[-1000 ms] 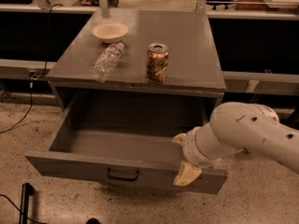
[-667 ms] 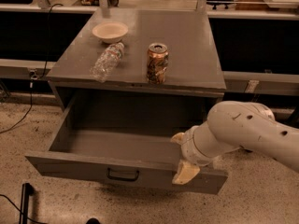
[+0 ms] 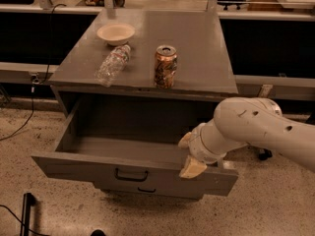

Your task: Close top drawer

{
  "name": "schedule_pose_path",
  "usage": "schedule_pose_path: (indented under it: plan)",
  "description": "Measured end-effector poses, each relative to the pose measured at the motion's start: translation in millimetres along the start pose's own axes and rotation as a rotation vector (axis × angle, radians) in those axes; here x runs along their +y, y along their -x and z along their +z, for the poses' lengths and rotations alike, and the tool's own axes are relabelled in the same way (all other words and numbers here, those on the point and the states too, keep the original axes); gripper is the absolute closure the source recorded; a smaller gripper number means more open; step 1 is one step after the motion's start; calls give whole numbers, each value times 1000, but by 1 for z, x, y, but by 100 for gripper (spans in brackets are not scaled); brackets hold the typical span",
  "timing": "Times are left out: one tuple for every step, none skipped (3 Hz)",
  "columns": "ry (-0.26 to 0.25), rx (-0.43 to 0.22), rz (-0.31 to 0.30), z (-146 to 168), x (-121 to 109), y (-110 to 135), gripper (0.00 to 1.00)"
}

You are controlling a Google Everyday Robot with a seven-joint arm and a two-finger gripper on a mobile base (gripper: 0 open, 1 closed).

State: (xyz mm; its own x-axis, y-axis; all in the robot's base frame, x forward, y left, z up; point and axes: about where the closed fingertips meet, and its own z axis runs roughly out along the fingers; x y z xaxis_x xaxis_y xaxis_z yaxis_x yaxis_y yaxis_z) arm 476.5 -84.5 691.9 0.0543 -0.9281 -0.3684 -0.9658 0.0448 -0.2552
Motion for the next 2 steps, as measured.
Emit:
schedule_pose_path:
  plan:
    - [-43,-24,20,18,-48,-7,43]
    - [-48,-20,18,21,-54,-8,42]
